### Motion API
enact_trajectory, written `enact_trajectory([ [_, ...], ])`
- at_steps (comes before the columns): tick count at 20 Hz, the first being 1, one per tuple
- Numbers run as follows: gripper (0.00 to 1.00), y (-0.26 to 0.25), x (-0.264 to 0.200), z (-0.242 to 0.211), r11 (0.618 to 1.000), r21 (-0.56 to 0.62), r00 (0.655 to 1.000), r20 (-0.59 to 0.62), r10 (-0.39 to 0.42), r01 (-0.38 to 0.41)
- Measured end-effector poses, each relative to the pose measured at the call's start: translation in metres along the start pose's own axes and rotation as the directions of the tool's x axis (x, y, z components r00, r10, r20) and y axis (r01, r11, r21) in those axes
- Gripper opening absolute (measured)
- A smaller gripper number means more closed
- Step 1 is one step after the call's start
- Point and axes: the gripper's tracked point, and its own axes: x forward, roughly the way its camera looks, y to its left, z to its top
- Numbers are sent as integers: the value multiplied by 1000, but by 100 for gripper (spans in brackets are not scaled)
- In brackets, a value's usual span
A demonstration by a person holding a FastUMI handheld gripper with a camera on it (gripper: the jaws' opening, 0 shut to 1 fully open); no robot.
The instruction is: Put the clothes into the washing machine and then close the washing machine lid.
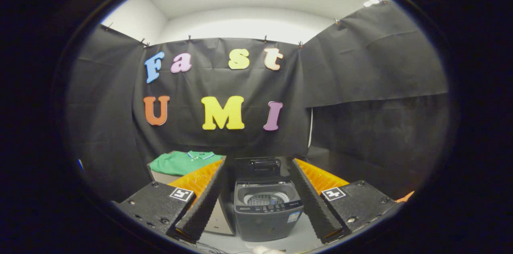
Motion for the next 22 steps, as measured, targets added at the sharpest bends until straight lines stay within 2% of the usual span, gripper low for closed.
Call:
enact_trajectory([
  [5,100,48,72,19,997,-11,997,16,81,-80],
  [11,100,125,178,18,984,28,982,-63,179,-177],
  [16,100,192,257,-5,960,81,946,-171,277,-266],
  [22,100,254,340,-39,949,112,905,-287,315,-295],
])
